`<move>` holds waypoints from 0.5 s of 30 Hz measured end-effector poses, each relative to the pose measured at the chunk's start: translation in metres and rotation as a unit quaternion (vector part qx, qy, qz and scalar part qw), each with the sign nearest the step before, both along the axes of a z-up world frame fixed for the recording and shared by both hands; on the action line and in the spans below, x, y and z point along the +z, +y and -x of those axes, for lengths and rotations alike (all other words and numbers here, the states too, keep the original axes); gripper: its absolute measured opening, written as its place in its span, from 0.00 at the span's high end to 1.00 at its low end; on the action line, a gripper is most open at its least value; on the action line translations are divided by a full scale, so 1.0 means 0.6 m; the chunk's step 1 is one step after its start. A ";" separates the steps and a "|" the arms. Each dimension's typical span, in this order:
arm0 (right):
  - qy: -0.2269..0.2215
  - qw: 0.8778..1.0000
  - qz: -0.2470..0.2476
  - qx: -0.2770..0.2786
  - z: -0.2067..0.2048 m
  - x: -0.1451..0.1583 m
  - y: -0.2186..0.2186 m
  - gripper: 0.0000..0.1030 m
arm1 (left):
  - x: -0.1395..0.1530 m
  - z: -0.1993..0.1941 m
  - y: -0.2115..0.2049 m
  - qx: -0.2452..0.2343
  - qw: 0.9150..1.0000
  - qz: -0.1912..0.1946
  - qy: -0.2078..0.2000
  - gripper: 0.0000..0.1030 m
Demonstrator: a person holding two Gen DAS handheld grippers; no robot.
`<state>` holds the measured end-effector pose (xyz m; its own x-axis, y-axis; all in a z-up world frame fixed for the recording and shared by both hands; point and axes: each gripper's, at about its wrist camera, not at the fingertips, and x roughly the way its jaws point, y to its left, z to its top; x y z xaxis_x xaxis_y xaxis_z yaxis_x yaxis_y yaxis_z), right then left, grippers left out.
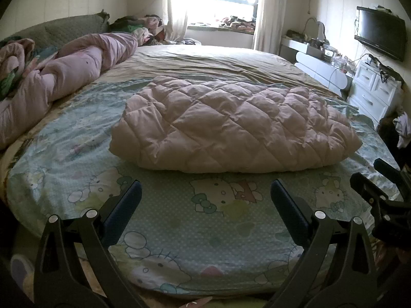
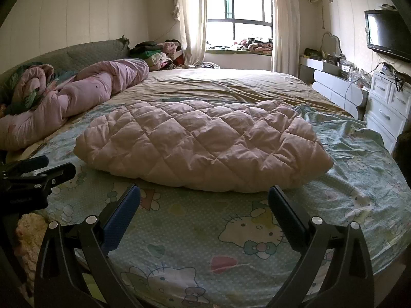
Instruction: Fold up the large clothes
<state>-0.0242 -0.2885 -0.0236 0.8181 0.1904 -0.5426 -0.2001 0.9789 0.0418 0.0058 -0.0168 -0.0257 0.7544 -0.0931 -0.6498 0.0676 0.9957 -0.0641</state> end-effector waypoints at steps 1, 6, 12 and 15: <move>0.001 1.000 -0.001 0.000 0.000 0.000 0.001 0.04 | 0.000 0.001 -0.001 0.002 1.000 -0.001 -0.001 0.09; 0.000 1.000 0.000 0.001 0.000 0.000 0.002 0.04 | 0.001 0.001 0.000 0.001 1.000 0.000 -0.001 0.09; 0.002 1.000 -0.001 0.002 0.001 0.000 0.002 0.04 | 0.001 0.001 0.000 0.001 1.000 -0.001 -0.001 0.09; 0.001 1.000 0.000 0.002 0.001 0.001 0.003 0.04 | 0.002 0.001 0.000 0.001 1.000 -0.001 -0.003 0.09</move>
